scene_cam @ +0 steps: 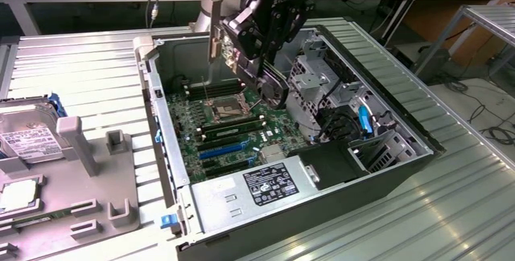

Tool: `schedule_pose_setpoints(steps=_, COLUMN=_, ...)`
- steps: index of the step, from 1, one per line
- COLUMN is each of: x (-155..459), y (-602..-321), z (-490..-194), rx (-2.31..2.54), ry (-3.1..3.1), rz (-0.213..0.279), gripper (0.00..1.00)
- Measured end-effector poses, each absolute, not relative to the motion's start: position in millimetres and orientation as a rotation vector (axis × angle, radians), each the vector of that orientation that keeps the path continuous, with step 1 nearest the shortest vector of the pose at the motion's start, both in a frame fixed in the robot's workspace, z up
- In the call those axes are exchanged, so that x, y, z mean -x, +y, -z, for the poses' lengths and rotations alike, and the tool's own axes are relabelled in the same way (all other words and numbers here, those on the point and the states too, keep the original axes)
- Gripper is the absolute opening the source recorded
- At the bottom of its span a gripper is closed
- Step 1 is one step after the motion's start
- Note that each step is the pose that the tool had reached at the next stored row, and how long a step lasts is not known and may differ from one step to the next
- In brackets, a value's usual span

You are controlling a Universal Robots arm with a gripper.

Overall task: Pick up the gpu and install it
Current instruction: 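Insert the gpu into the slot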

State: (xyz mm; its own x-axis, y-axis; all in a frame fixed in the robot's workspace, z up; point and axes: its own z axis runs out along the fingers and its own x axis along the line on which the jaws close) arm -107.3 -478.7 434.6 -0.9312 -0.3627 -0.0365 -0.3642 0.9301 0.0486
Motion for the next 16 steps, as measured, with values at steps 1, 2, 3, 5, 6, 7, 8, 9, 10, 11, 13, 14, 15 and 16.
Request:
schedule_pose_setpoints(steps=1, x=107.2, y=-478.7, z=-434.6, rx=0.594, ry=3.057, rz=-0.085, gripper=0.27)
schedule_pose_setpoints(steps=2, x=107.2, y=-478.6, z=-434.6, rx=0.602, ry=3.055, rz=-0.085, gripper=0.27)
schedule_pose_setpoints(steps=3, x=107.2, y=-478.7, z=-434.6, rx=0.615, ry=3.053, rz=-0.086, gripper=0.27)
schedule_pose_setpoints(steps=5, x=107.2, y=-478.7, z=-434.6, rx=0.644, ry=3.047, rz=-0.086, gripper=0.27)
schedule_pose_setpoints(steps=6, x=107.3, y=-478.7, z=-434.6, rx=0.653, ry=3.046, rz=-0.086, gripper=0.27)
schedule_pose_setpoints(steps=7, x=107.2, y=-478.7, z=-434.6, rx=0.663, ry=3.044, rz=-0.086, gripper=0.27)
schedule_pose_setpoints(steps=8, x=107.3, y=-478.7, z=-434.6, rx=0.677, ry=3.041, rz=-0.086, gripper=0.27)
schedule_pose_setpoints(steps=9, x=107.3, y=-478.7, z=-434.6, rx=0.696, ry=3.037, rz=-0.087, gripper=0.27)
schedule_pose_setpoints(steps=10, x=107.2, y=-478.7, z=-434.6, rx=0.708, ry=3.034, rz=-0.087, gripper=0.27)
schedule_pose_setpoints(steps=11, x=107.3, y=-478.7, z=-434.6, rx=0.717, ry=3.032, rz=-0.087, gripper=0.27)
schedule_pose_setpoints(steps=13, x=107.2, y=-478.7, z=-434.6, rx=0.767, ry=3.021, rz=-0.088, gripper=0.27)
schedule_pose_setpoints(steps=14, x=107.2, y=-478.7, z=-434.6, rx=0.778, ry=3.018, rz=-0.088, gripper=0.27)
schedule_pose_setpoints(steps=15, x=107.2, y=-478.7, z=-434.6, rx=0.789, ry=3.016, rz=-0.088, gripper=0.27)
schedule_pose_setpoints(steps=16, x=107.3, y=-478.7, z=-434.6, rx=0.804, ry=3.012, rz=-0.088, gripper=0.27)
